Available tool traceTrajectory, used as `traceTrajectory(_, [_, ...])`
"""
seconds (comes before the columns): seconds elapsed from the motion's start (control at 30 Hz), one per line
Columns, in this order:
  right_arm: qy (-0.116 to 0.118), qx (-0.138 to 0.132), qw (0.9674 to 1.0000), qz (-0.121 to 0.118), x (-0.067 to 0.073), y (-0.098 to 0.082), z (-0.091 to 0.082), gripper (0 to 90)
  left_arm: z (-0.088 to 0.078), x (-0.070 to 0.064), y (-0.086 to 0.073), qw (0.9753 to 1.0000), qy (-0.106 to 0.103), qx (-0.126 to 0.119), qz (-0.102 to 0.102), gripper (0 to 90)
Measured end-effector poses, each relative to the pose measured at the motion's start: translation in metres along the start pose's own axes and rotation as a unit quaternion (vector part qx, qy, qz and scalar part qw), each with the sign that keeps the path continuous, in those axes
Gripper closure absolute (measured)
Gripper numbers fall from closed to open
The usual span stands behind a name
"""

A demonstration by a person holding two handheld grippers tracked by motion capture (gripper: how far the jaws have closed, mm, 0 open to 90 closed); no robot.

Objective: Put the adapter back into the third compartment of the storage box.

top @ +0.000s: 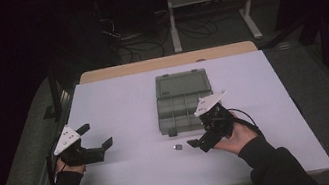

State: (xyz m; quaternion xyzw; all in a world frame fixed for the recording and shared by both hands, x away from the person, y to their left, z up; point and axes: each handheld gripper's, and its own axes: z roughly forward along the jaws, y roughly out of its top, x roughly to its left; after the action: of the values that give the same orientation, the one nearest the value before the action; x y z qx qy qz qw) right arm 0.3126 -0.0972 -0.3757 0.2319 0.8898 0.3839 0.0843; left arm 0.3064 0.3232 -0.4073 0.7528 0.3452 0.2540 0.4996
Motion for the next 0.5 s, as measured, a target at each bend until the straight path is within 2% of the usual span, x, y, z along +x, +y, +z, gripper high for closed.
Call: traceTrajectory(0.5, [0.023,0.021,0.9993,-0.020,0.009,0.008,0.023,0.0,0.000,0.000,0.000,1.0000,0.001,-0.002,-0.002,0.0])
